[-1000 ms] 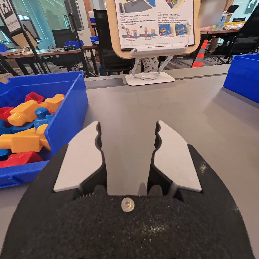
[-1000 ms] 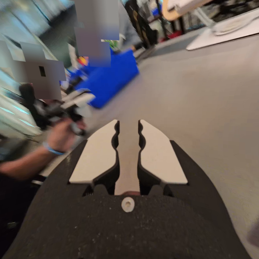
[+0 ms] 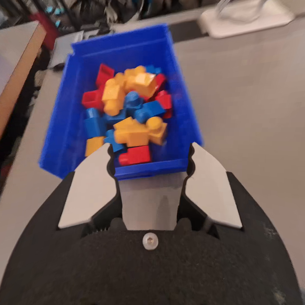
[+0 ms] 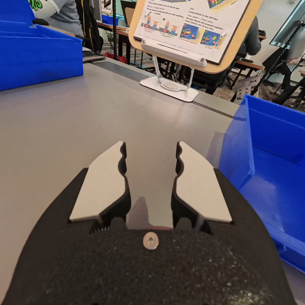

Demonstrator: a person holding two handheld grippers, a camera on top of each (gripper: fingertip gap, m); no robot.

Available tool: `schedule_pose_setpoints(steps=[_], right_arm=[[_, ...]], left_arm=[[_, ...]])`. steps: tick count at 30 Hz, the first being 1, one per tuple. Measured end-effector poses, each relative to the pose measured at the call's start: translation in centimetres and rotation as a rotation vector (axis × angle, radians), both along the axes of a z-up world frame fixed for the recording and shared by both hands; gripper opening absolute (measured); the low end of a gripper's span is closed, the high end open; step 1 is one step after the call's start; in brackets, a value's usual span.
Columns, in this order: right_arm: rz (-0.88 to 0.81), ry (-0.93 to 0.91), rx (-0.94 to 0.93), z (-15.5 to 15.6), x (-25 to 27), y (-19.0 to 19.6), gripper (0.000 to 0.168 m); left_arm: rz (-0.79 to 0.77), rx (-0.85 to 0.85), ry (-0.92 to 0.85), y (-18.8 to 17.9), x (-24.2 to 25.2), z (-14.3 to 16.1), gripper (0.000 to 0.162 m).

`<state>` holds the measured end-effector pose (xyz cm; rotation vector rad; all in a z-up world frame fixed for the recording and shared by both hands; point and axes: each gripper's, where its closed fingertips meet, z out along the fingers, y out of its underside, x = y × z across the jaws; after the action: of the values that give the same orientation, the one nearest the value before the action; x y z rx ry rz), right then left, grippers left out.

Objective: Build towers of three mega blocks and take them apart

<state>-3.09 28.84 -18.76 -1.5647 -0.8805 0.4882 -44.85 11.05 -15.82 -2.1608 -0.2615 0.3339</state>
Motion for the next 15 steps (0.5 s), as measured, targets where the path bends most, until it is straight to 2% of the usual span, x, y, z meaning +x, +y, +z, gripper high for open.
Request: schedule_pose_setpoints(steps=[3,7,15], right_arm=[[0.004,-0.031,0.022,-0.1,-0.3,-0.3,0.056],[0.001,-0.024,0.002,-0.2,-0.1,-0.4,0.056],[-0.011,0.045,-0.071,-0.1,0.6,0.3,0.055]], left_arm=[[0.05,-0.132,0.038,1.0,-3.8,-1.9,0.086],[0.026,-0.259,-0.035,3.2,-4.3,-4.8,0.087],[0.036,-0.365,-0.04,4.6,-5.5,-6.6,0.085]])
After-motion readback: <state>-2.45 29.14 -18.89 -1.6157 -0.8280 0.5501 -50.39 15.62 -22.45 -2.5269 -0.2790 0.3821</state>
